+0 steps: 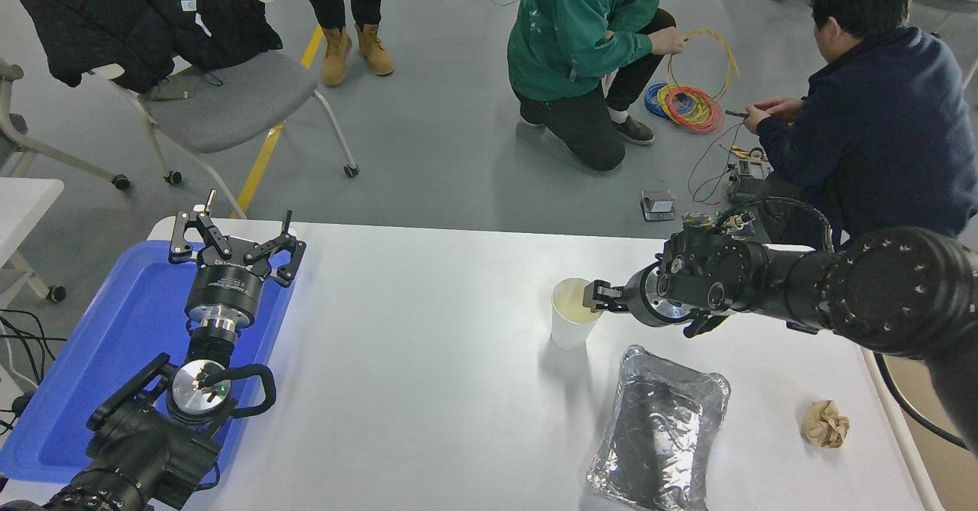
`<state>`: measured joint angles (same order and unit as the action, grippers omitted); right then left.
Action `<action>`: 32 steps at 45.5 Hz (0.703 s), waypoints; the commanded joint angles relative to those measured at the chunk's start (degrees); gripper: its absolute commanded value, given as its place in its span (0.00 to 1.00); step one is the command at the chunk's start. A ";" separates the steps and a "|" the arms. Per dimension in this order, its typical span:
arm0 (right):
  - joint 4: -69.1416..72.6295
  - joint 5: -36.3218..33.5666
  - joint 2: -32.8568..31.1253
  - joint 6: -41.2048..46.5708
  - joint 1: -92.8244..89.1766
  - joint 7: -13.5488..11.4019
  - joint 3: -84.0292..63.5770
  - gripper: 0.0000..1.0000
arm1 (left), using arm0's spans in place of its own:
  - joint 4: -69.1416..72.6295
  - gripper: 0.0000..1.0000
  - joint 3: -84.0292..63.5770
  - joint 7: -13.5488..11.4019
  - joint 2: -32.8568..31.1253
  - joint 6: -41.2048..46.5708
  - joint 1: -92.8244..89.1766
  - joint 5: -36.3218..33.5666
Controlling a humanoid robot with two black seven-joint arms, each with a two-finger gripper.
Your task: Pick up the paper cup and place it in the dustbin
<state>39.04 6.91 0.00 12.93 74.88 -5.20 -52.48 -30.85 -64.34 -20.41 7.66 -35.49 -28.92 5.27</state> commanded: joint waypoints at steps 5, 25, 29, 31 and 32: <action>0.07 1.62 0.00 -0.10 -0.35 0.98 0.01 0.12 | 0.00 1.00 0.00 0.02 -0.02 -0.02 0.00 0.00; 0.07 1.70 0.00 0.25 0.27 0.98 0.01 0.00 | 0.00 1.00 0.00 0.02 0.07 -0.02 0.00 0.00; 0.07 1.70 0.00 0.25 0.44 0.98 0.01 0.00 | 0.00 1.00 0.00 -0.07 -0.02 -0.02 0.00 0.00; 0.07 1.70 0.00 0.25 0.71 0.98 0.01 0.00 | 0.00 1.00 0.00 -0.07 -0.01 -0.02 0.00 0.00; 0.16 1.62 0.00 0.25 0.88 0.98 0.01 0.00 | 0.00 1.00 0.00 -0.07 0.07 -0.02 0.00 0.00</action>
<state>39.14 8.54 0.00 13.09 74.98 -4.26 -52.47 -30.85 -64.34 -20.43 7.69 -35.48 -28.92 5.27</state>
